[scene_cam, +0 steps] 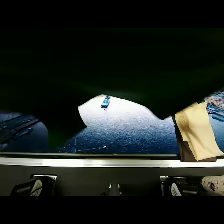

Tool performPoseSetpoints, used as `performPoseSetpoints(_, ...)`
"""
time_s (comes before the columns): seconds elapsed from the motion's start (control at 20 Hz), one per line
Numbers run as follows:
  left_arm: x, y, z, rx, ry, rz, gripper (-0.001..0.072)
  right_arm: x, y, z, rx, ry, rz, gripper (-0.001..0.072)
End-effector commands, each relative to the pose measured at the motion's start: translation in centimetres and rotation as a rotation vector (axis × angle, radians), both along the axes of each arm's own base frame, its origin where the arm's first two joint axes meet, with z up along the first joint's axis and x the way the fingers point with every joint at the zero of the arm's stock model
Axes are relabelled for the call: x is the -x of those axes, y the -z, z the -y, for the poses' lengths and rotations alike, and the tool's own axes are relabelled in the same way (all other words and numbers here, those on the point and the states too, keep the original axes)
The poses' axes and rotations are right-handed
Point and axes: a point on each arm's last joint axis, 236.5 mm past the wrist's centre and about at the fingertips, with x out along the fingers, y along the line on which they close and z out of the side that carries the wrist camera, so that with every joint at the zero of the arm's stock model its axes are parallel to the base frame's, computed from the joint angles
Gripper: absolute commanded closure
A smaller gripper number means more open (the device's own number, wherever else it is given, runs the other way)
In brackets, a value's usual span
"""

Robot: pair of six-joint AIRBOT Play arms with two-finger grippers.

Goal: Fold the shirts.

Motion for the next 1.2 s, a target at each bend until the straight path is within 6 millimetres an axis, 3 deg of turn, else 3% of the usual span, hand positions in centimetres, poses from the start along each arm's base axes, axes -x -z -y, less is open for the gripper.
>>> performPoseSetpoints(0.0, -1.7, 3.0, -0.6, -0.022, -0.019, -0.149, 0.0685, 0.8, 1.2, 0.5, -0.002, 0.025, -0.059, 0.0693)
performPoseSetpoints(0.15, -5.1, 7.3, -1.3, -0.025, -0.004, -0.34, 0.0685, -0.9, 4.7, 1.4, 0.002, 0.048, -0.212, 0.0693)
performPoseSetpoints(0.25, -8.3, 12.2, -2.3, -0.025, 0.005, -0.545, 0.0685, -3.3, 10.3, 2.3, -0.004, 0.064, -0.452, 0.0693)
performPoseSetpoints(0.35, -12.2, 18.9, -3.5, 0.006, 0.039, -0.795, 0.0685, -6.0, 17.4, 2.7, -0.028, 0.051, -0.762, 0.0693)
performPoseSetpoints(0.55, -19.4, 34.9, -4.1, 0.122, 0.124, -1.208, 0.0685, -12.9, 32.1, 1.6, -0.127, -0.044, -1.184, 0.0693)
performPoseSetpoints(0.65, -22.4, 42.0, -3.6, 0.168, 0.142, -1.324, 0.0685, -16.3, 38.5, 1.8, -0.163, -0.046, -1.282, 0.0693)
performPoseSetpoints(0.75, -25.7, 47.1, -3.0, 0.197, 0.148, -1.382, 0.0685, -19.8, 43.1, 1.5, -0.206, -0.056, -1.29, 0.0693)
performPoseSetpoints(0.85, -28.9, 50.6, -2.4, 0.219, 0.144, -1.384, 0.0684, -23.3, 46.2, 1.3, -0.253, -0.051, -1.234, 0.0693)
performPoseSetpoints(0.95, -31.8, 53.0, -2.2, 0.223, 0.127, -1.36, 0.0684, -27.1, 47.3, 1.7, -0.272, -0.029, -1.111, 0.0693)
performPoseSetpoints(1.05, -34.7, 53.7, -2.4, 0.227, 0.099, -1.293, 0.0684, -31.3, 46.2, 2.7, -0.304, 0.022, -0.932, 0.0693)
performPoseSetpoints(1.15, -37.7, 53.1, -3.0, 0.232, 0.06, -1.186, 0.0684, -35.1, 43.7, 3.6, -0.348, 0.061, -0.735, 0.0693)
